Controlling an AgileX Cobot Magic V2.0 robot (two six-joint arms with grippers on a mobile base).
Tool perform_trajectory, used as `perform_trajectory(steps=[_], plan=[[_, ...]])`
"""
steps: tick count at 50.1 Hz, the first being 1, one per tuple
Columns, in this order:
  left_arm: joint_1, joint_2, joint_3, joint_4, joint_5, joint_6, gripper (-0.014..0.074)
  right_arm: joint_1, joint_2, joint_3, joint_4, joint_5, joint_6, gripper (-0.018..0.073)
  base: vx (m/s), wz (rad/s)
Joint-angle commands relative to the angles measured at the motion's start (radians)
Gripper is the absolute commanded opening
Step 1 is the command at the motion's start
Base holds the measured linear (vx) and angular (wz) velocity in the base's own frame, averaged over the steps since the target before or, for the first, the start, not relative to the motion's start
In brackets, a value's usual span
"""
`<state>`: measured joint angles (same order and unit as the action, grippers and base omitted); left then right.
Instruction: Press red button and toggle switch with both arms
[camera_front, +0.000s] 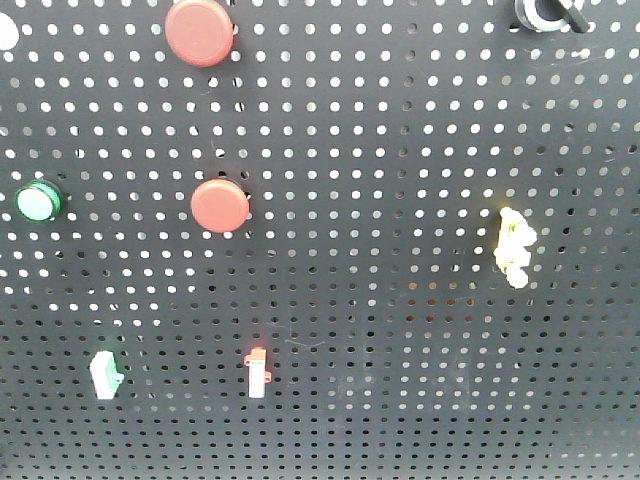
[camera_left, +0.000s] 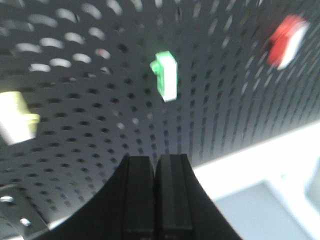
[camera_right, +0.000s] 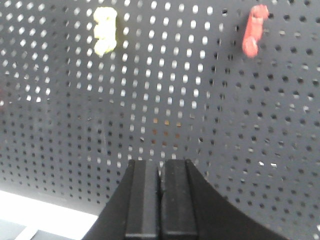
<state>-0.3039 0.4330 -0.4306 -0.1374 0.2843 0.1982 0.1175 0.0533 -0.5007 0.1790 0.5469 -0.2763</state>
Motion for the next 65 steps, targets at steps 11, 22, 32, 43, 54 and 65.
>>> perform_trajectory(steps=[11, 22, 32, 43, 54, 65], plan=[[0.0, -0.175, 0.091, -0.015, -0.122, -0.006, 0.0001, -0.005, -0.024, 0.055, -0.011, -0.051, -0.011, -0.0003, 0.0, 0.0], [0.0, -0.171, 0.091, -0.015, -0.093, -0.006, 0.0001, -0.005, -0.024, 0.058, -0.011, -0.031, -0.011, -0.0003, 0.0, 0.0], [0.0, -0.171, 0.091, -0.015, -0.093, -0.006, 0.0001, -0.005, -0.024, 0.058, -0.011, -0.031, -0.011, -0.0003, 0.0, 0.0], [0.023, -0.185, 0.134, 0.045, -0.123, 0.047, 0.0001, -0.005, -0.024, 0.058, -0.011, -0.031, -0.008, -0.0003, 0.0, 0.0], [0.199, -0.323, 0.333, 0.003, -0.272, 0.114, 0.0001, -0.005, -0.024, 0.058, -0.011, -0.031, -0.008, -0.0003, 0.0, 0.0], [0.263, -0.467, 0.496, 0.033, -0.284, -0.027, 0.0001, -0.005, -0.023, 0.058, -0.011, -0.031, -0.008, -0.0003, 0.0, 0.0]])
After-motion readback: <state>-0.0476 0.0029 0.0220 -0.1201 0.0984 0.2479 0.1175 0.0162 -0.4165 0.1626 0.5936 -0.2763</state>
